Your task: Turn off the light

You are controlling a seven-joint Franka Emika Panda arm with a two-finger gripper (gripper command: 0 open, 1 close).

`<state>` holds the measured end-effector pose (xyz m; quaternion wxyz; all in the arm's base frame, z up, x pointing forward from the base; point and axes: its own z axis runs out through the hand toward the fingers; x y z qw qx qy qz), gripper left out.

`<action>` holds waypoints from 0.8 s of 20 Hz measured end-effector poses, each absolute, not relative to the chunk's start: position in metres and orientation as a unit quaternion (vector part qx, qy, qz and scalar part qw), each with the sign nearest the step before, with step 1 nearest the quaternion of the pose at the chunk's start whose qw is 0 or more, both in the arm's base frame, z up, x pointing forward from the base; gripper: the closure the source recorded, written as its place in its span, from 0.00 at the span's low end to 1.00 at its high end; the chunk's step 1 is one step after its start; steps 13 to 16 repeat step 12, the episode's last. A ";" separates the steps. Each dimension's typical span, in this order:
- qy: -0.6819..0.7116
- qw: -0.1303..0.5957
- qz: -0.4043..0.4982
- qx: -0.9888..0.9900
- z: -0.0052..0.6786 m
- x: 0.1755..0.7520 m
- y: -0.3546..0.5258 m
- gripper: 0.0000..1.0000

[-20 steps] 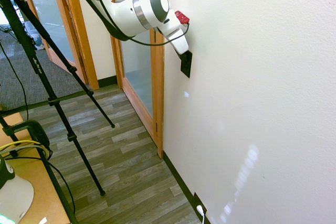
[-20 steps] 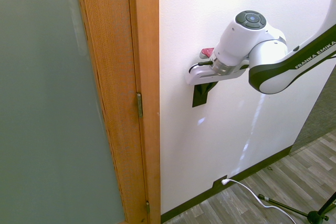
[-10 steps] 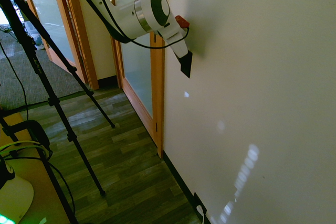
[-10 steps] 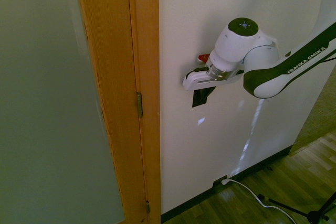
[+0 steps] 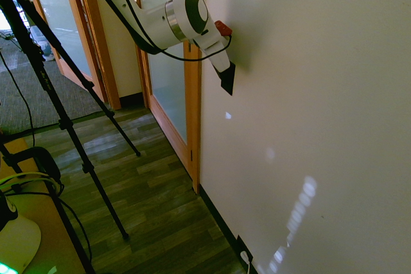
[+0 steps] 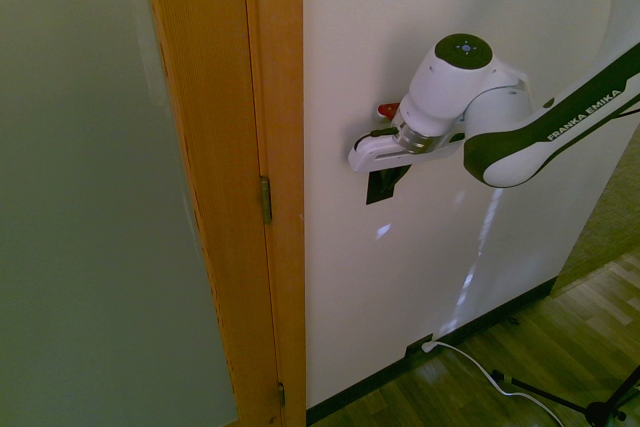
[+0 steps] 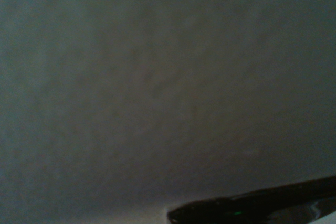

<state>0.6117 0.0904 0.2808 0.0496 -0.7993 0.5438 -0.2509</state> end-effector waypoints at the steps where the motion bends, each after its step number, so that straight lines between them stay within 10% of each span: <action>1: 0.544 0.049 -0.251 -0.799 0.281 0.612 0.090 0.00; 16: 0.532 0.072 -0.255 -0.804 0.257 0.601 0.079 0.00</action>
